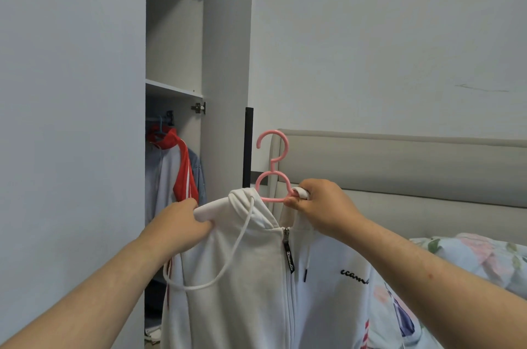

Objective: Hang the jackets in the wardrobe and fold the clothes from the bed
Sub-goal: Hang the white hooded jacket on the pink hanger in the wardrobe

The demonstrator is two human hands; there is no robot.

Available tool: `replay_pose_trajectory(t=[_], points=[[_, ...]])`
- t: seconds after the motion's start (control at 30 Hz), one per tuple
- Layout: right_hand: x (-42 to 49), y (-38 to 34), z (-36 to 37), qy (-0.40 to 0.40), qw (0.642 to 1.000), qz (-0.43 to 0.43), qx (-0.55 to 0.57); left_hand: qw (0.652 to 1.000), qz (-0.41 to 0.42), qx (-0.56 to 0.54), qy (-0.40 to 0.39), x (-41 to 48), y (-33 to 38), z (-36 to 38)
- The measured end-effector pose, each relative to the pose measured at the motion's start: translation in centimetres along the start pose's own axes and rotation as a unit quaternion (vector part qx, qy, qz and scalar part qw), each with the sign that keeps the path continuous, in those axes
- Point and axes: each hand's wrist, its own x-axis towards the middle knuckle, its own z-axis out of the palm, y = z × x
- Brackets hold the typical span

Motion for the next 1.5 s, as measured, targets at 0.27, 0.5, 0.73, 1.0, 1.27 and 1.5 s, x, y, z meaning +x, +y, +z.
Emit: replay_pose_trajectory(t=[0.27, 0.5, 0.73, 1.0, 1.27, 1.5], points=[[0.3, 1.0, 0.0, 0.0, 1.0, 0.021, 0.01, 0.907, -0.183, -0.335, -0.18, -1.9, -4.5, 2.8], [0.7, 1.0, 0.5, 0.009, 1.0, 0.027, 0.01, 0.836, -0.322, -0.2, -0.398, -4.0, -6.4, 5.7], [0.6, 1.2, 0.7, 0.005, 1.0, 0.022, 0.01, 0.936, -0.158, -0.052, -0.311, -3.6, -2.6, 3.7], [-0.1, -0.4, 1.7, -0.01, 0.997, -0.011, 0.082, 0.989, 0.126, 0.071, -0.01, 0.1, 5.6, -2.0], [-1.6, -0.8, 0.3, 0.014, 0.942, 0.054, 0.33, 0.982, 0.153, -0.078, -0.077, -0.1, 3.3, 0.4], [-3.7, -2.5, 0.6, 0.062, 0.971, 0.023, 0.232, 0.991, 0.125, -0.035, 0.041, 0.4, 3.1, 1.0]])
